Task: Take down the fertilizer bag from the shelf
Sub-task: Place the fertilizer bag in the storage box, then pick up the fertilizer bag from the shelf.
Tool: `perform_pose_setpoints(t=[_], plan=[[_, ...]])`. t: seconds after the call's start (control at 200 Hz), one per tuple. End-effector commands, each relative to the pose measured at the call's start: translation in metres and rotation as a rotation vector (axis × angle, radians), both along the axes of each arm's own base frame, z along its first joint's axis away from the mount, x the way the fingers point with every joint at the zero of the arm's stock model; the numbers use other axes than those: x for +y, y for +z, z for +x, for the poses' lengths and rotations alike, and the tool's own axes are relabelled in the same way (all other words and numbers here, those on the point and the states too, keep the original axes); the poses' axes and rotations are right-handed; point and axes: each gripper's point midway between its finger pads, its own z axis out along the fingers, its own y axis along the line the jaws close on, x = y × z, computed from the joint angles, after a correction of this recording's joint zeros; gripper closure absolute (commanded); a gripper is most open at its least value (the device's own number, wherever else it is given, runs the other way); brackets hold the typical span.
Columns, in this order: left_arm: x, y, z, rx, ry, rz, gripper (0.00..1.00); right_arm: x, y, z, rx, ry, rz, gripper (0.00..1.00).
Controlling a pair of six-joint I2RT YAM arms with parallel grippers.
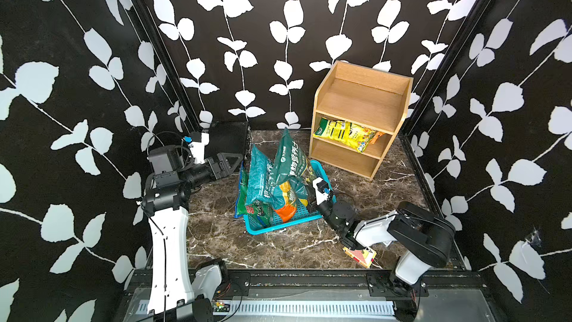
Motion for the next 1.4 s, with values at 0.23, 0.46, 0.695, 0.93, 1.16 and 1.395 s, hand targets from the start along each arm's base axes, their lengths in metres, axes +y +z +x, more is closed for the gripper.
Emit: perform_pose_setpoints(t=[0.23, 0.46, 0.695, 0.93, 1.16, 1.395], plan=[[0.0, 0.009, -0.004, -0.036, -0.004, 0.017, 0.01, 0.012, -0.047, -0.034, 0.119, 0.095, -0.196, 0.45], [-0.001, 0.009, -0.005, -0.036, -0.004, 0.017, 0.01, 0.016, 0.012, -0.052, 0.119, 0.175, -0.183, 0.32], [0.0, 0.008, -0.004, -0.035, 0.0, 0.02, 0.01, -0.04, 0.077, -0.076, 0.081, 0.125, -0.02, 0.19], [0.001, 0.008, -0.005, -0.035, 0.005, 0.026, 0.01, -0.146, 0.106, -0.06, 0.208, -0.328, 0.13, 0.01], [0.0, 0.008, -0.005, -0.04, 0.007, 0.025, 0.01, -0.153, 0.105, -0.047, 0.203, -0.418, 0.153, 0.0], [0.001, 0.007, -0.004, -0.036, 0.007, 0.021, 0.01, -0.163, 0.102, -0.002, 0.425, -0.5, 0.185, 0.09]])
